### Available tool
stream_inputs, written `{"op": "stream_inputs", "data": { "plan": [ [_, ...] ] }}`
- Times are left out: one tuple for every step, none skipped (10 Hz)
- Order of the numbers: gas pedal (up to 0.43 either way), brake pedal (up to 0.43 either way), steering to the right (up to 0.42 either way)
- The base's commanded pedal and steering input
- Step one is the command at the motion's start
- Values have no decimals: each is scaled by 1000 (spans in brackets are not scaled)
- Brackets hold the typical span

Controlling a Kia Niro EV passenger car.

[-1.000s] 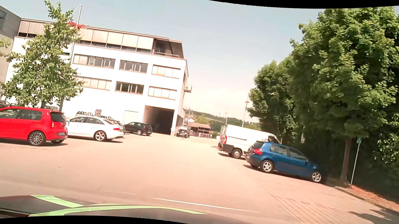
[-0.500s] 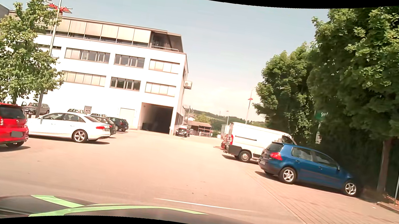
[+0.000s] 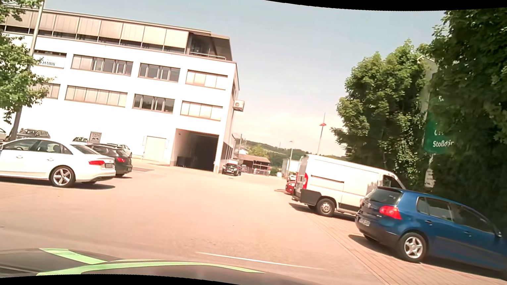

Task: Follow the waypoints while adhering to traffic rules and regulations

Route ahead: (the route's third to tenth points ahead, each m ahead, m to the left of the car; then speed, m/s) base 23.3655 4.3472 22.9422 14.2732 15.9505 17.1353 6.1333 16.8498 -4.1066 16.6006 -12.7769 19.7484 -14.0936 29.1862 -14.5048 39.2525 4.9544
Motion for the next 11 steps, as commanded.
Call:
{"op": "stream_inputs", "data": {
  "plan": [
    [0,0,-6],
    [0,0,-6],
    [0,0,-6],
    [0,0,-6],
    [0,0,-6],
    [0,0,-6],
    [0,0,-6],
    [0,0,-7],
    [0,0,-10],
    [0,0,-16],
    [0,0,-16]
  ]
}}
